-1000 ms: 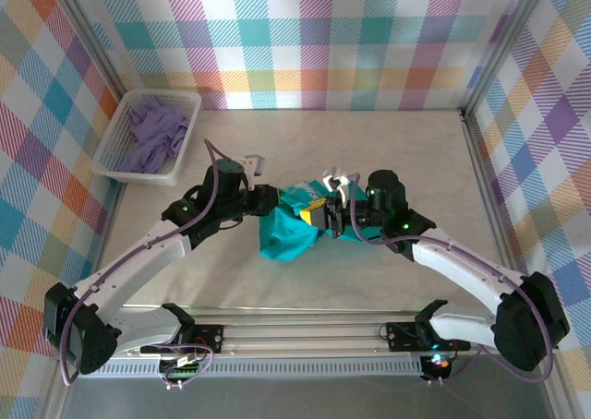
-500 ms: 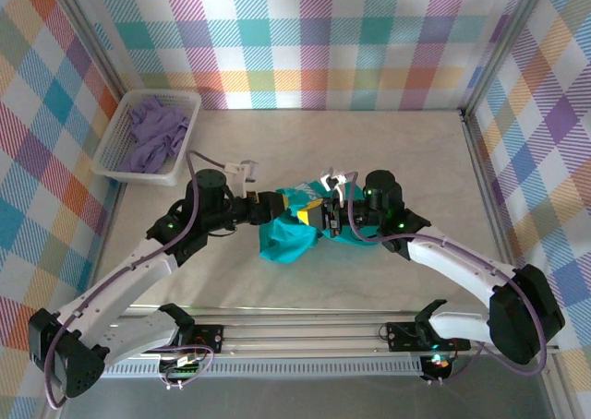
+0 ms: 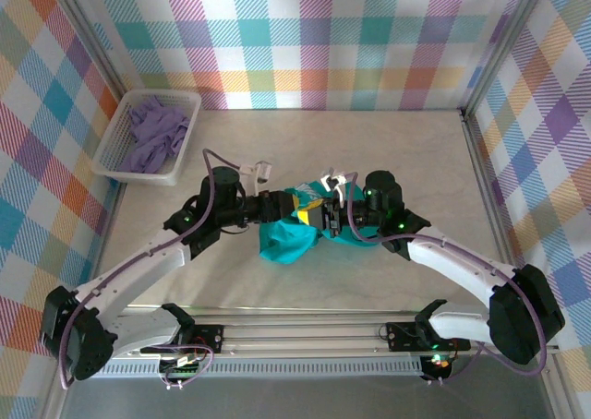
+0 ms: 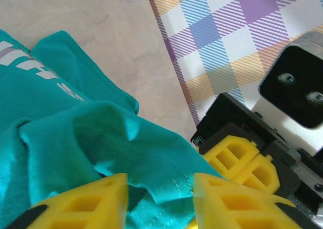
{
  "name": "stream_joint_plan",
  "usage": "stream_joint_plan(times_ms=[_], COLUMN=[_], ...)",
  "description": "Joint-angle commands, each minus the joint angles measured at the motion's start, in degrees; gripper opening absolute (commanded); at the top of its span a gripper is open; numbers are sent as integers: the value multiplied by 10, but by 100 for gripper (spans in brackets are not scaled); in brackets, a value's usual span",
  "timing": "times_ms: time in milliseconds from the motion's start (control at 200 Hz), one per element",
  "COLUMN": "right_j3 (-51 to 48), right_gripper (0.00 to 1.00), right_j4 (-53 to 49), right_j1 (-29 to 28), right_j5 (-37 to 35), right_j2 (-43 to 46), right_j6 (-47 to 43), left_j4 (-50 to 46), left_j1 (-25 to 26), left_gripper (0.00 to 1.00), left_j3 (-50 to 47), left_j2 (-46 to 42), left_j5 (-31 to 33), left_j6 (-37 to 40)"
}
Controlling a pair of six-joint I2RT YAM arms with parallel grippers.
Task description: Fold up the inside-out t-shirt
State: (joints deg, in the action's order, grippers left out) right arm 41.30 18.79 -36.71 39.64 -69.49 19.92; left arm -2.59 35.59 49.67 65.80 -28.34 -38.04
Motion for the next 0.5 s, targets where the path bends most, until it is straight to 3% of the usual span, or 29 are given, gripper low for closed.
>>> stream_joint_plan(times_ms=[0, 125, 225, 300, 495], right_j3=[-9, -2, 23, 33, 29], right_gripper=[0, 4, 22, 33, 43], right_j4=[-3, -92, -206, -244, -233], right_j1=[1, 1, 1, -8, -27], right_j5=[3, -61, -227, -297, -281], right_j2=[9, 25, 43, 55, 72], right_j6=[-24, -72, -90, -108, -151], left_j4=[37, 35, 14, -15, -58], left_j1=[6, 6, 6, 6, 7], left_gripper=[25, 0, 0, 0, 0], left_j3=[29, 54, 64, 72, 71], left_j2=[20, 25, 5, -7, -29], left_j5=[-12, -25, -33, -36, -23], left_j6=[3, 18, 30, 31, 21])
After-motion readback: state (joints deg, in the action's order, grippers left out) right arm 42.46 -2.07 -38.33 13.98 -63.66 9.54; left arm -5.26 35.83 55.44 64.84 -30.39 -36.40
